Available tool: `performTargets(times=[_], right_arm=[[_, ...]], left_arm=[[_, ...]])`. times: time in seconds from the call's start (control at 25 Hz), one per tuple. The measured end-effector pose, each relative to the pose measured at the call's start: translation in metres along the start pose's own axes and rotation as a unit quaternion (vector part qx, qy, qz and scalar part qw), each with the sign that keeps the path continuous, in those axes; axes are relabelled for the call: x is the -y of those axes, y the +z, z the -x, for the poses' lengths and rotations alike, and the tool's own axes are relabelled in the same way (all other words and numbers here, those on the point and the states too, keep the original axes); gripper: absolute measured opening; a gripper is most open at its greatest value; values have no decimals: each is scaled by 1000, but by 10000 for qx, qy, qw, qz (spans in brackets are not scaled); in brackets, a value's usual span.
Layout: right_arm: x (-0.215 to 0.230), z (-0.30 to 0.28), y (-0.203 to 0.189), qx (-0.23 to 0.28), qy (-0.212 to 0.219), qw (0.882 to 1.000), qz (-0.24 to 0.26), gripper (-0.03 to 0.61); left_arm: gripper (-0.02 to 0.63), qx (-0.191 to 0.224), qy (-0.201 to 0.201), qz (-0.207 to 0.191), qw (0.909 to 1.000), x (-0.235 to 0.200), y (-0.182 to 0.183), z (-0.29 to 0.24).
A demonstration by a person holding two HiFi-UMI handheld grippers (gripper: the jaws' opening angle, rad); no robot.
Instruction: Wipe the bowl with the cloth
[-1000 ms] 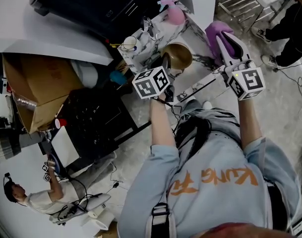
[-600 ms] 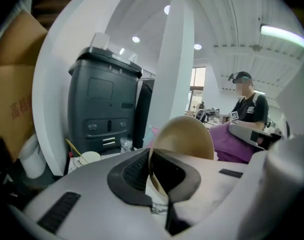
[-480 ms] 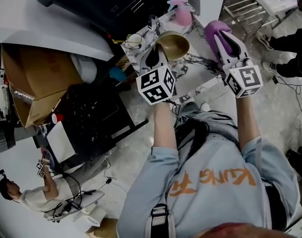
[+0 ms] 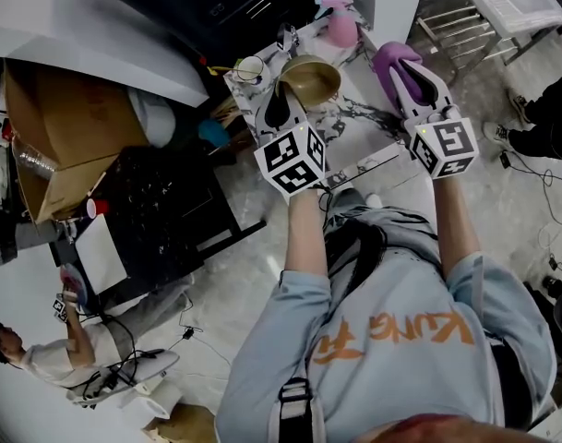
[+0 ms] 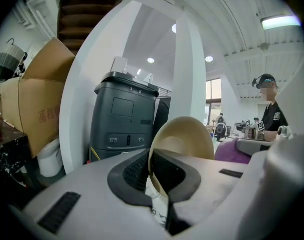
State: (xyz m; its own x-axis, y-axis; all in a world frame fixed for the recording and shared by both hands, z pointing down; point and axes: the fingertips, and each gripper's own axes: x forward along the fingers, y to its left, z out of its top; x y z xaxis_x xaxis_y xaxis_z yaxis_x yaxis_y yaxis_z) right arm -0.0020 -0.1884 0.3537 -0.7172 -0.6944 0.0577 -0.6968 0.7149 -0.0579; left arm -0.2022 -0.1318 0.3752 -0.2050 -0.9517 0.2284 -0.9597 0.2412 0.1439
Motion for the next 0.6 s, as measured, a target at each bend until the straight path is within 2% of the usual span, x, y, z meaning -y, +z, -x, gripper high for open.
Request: performTargets(times=[0.6], right_arm=[[7,30,2,-46,-53,9999,130,72]], left_arm=[[26,97,-192,74,9997,20,-7,13]])
